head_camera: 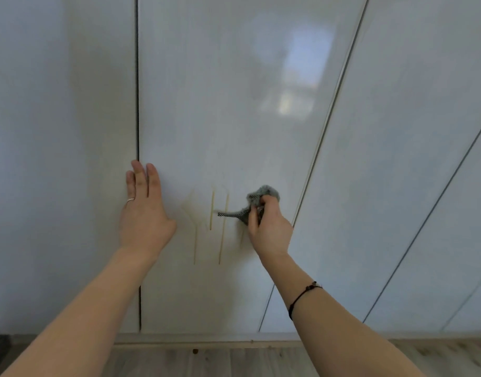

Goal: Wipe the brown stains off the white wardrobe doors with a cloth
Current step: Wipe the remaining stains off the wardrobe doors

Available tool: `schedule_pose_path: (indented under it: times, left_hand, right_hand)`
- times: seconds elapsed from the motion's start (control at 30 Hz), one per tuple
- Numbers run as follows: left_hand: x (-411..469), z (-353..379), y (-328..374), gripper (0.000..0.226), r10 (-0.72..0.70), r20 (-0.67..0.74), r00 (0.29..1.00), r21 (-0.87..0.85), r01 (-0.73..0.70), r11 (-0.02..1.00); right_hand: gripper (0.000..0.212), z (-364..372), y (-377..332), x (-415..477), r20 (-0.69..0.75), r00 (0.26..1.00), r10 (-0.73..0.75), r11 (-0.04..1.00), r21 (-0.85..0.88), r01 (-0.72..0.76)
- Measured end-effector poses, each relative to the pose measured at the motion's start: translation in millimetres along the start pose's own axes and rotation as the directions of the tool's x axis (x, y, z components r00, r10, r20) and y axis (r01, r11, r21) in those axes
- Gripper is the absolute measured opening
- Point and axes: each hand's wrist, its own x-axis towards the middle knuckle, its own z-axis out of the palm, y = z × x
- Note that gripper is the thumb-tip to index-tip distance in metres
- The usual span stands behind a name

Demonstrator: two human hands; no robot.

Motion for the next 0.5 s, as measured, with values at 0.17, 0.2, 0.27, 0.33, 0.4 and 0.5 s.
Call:
schedule_pose_path:
  times: [0.17,0.2,0.27,0.33,0.4,0.5]
  left_hand:
    - [-0.5,-2.2,-1.3,0.108,0.008,0.004,1.000,-0.015,-0.008,1.000]
    - [-0.1,-3.3,-1.9,0.109,0.012,0.009,1.000,-0.015,-0.011,1.000]
    - [0.8,-5.8,-3.2,0.110,0.012,0.025,1.000,-0.011,-0.011,1.000]
    - [2.4,-7.6,-1.9,0.110,0.005,0.051,0.999,-0.009,-0.005,1.000]
    - [4.1,-9.9,0.0,0.110,-0.012,0.092,0.996,-0.002,0.012,1.000]
    - [7.4,-13.2,-2.7,0.109,-0.028,0.150,0.988,0.023,0.025,0.999]
  right_hand:
    - [0.017,-19.8,-8.0,59.8,-0.257,0.928,0.271,0.958,0.163,-0.235]
    - [0.016,-18.8,0.0,50.6,-0.259,0.920,0.295,0.952,0.163,-0.259]
    - [0.015,-8.9,18.0,10.6,-0.158,0.956,0.247,0.967,0.107,-0.232]
    - [0.018,0.9,31.3,-28.7,0.006,0.992,0.123,0.992,0.013,-0.123]
    - [0.020,7.7,34.8,-38.6,0.064,0.997,0.042,0.999,-0.024,-0.040]
    - [0.022,0.3,9.2,-4.0,0.020,0.997,-0.069,0.998,-0.003,0.069]
